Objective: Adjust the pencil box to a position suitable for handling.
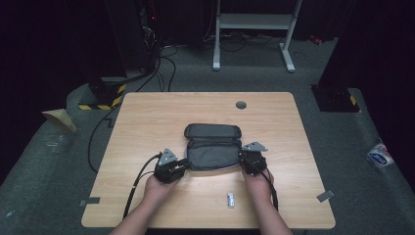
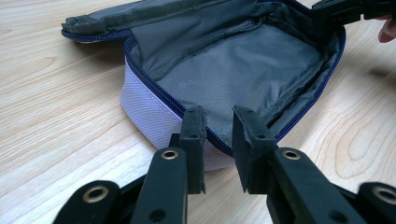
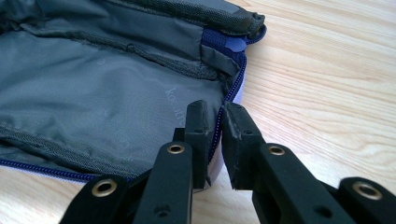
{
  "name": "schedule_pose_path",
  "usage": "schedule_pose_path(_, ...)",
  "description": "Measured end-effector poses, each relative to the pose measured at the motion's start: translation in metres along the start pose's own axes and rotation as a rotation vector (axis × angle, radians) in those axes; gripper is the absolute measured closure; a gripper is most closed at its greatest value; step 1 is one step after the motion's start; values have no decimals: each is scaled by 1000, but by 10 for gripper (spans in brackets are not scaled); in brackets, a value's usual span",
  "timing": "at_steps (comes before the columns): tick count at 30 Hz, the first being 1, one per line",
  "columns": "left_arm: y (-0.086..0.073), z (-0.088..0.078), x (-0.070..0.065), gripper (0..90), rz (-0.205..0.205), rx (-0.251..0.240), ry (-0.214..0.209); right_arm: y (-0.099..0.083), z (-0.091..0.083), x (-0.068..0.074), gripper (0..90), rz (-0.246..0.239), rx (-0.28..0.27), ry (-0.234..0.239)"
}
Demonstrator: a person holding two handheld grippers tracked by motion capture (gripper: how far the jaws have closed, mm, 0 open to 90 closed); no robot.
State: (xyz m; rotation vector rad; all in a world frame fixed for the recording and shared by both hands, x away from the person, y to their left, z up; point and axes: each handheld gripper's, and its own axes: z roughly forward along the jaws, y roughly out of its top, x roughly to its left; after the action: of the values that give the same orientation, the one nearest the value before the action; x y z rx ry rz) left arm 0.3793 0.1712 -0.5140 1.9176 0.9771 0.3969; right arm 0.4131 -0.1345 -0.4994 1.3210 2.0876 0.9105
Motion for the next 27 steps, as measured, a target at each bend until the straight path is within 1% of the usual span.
schedule_pose_path(2,0,2,-1,730,1,-5,4,-3,-3,-4,799,-1,-4,-3)
schedule_pose_path(3,1,3,0,727,0,-7,10,-3,-3,-4,799,9,-2,-2)
schedule_pose_path(5,1,4,1,723,-7,-8,12,-4,-4,-7,799,13,-3,5)
schedule_pose_path(6,1,4,2,721,-3,-7,13,-4,-5,-7,798,14,-3,6)
schedule_pose_path(9,1,3,2,719,-6,-8,13,-4,-5,-7,791,14,-9,3)
schedule_pose_path(10,1,3,1,718,-17,-9,10,-4,-5,-7,787,16,-13,3)
schedule_pose_path(13,1,3,0,713,-20,-13,16,-5,-4,-8,785,23,-21,1)
schedule_pose_path(15,1,3,0,712,-19,-14,18,-6,-4,-8,784,28,-23,-4)
schedule_pose_path(18,1,3,0,707,-20,-16,19,-6,-4,-9,784,22,-26,-3)
schedule_pose_path(21,2,2,1,694,-20,-28,25,-6,-4,-10,783,25,-27,-3)
schedule_pose_path(22,2,2,0,685,-31,-30,25,-6,-3,-10,777,28,-27,-1)
schedule_pose_path(23,3,1,1,668,-31,-33,31,-6,-3,-10,764,34,-27,2)
schedule_pose_path(27,5,-3,1,609,-31,-57,43,-2,-7,-9,702,43,-52,14)
